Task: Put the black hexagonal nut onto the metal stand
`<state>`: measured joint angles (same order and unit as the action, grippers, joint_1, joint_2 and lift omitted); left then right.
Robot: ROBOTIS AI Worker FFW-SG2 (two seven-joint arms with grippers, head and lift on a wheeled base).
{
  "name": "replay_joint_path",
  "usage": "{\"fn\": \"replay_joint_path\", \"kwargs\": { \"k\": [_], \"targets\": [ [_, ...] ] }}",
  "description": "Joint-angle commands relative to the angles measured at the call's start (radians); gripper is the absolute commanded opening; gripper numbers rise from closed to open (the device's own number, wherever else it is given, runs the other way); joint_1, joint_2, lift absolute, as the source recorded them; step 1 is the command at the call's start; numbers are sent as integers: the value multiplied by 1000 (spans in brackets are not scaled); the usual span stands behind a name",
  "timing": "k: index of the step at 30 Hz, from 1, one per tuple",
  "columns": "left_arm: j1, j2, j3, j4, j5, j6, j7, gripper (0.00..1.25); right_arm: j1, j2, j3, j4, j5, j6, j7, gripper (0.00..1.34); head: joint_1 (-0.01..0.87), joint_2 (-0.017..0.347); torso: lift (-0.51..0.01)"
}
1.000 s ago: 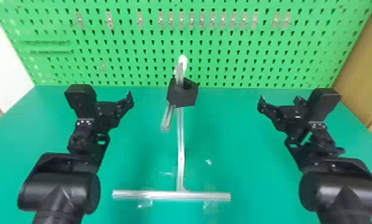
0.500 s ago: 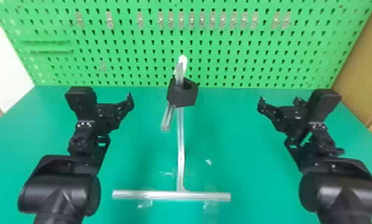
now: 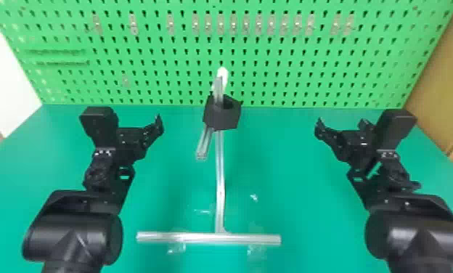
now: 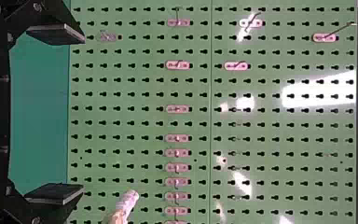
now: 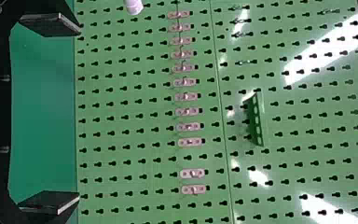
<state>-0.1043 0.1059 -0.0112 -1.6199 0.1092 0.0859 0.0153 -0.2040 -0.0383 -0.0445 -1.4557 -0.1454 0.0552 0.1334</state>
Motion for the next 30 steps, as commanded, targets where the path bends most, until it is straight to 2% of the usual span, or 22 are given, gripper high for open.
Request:
{"fn": "replay_joint_path", "kwargs": {
  "k": [1,30],
  "targets": [
    [0,0,0,0,1,0,0,1092,0,0,0,0,-2,0,0,1270,693,81,-1],
    [-2,0,0,0,0,0,0,1092,-3,-3,5,0,-3,2,0,1270,693,81,-1]
  ]
}}
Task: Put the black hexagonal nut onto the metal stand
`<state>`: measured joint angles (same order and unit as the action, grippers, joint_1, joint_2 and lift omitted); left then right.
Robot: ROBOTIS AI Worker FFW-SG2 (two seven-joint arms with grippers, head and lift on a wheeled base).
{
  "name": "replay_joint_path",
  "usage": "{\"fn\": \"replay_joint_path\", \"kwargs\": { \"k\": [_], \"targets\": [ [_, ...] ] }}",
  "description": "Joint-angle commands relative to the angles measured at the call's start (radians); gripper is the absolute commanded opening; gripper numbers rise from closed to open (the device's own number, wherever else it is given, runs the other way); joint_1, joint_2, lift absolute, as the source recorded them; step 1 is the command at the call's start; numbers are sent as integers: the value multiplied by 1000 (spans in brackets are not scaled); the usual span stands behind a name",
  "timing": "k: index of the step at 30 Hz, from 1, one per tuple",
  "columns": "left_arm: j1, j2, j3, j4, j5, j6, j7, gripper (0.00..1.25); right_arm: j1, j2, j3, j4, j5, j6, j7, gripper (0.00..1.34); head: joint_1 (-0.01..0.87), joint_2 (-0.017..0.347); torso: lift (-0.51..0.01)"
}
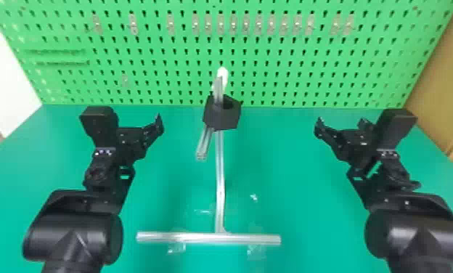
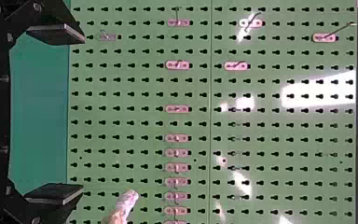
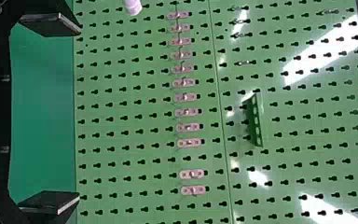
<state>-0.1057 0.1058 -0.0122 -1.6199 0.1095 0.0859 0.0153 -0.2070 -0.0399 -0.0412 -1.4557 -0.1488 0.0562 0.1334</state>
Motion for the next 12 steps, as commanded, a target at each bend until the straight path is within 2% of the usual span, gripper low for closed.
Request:
{"fn": "replay_joint_path", "kwargs": {
  "k": [1,12],
  "targets": [
    [0,0,2,0,-1,0,0,1092,0,-2,1,0,0,1,0,1270,693,81,-1],
    [1,0,2,0,-1,0,0,1092,0,-2,1,0,0,1,0,1270,693,81,-1]
  ]
}}
